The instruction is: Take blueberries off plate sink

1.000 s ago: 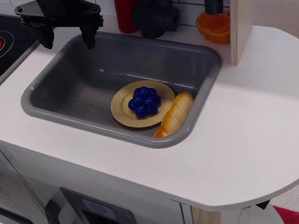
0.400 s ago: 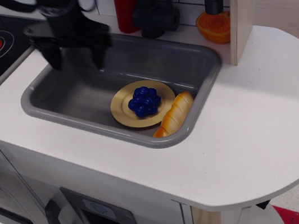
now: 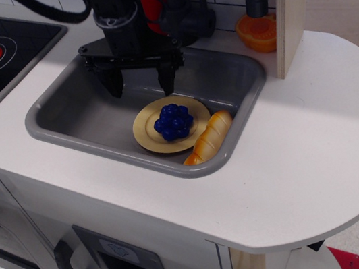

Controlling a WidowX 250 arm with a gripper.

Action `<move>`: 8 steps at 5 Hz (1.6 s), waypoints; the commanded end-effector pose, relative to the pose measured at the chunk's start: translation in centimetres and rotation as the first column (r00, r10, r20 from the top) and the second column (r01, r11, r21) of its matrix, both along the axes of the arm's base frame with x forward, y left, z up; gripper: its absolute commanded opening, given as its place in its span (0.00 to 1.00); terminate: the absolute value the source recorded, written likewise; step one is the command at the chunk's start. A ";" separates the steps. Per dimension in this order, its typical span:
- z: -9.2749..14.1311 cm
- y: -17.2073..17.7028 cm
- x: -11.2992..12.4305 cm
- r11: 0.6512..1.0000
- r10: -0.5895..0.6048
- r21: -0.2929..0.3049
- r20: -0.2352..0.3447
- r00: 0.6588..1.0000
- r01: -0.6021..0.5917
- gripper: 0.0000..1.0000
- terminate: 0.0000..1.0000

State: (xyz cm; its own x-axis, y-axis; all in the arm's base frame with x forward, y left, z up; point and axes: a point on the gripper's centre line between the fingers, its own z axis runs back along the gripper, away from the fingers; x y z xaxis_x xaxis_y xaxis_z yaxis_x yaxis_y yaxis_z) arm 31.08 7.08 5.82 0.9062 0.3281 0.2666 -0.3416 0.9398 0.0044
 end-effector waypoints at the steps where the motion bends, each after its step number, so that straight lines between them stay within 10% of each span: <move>1: -0.2 -2.1 1.8 0.998 0.026 0.061 0.027 0.999 -0.027 1.00 0.00; 7: -5.1 -1.0 2.0 0.989 0.101 0.105 0.065 0.993 -0.107 1.00 0.00; 8: -5.0 -0.8 2.3 0.991 0.103 0.077 0.080 0.991 -0.109 0.00 0.00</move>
State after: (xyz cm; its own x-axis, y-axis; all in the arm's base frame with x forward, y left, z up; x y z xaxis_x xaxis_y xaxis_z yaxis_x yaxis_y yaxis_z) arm 32.56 5.97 -0.31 0.8556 0.4011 0.3271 -0.4421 0.8950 0.0590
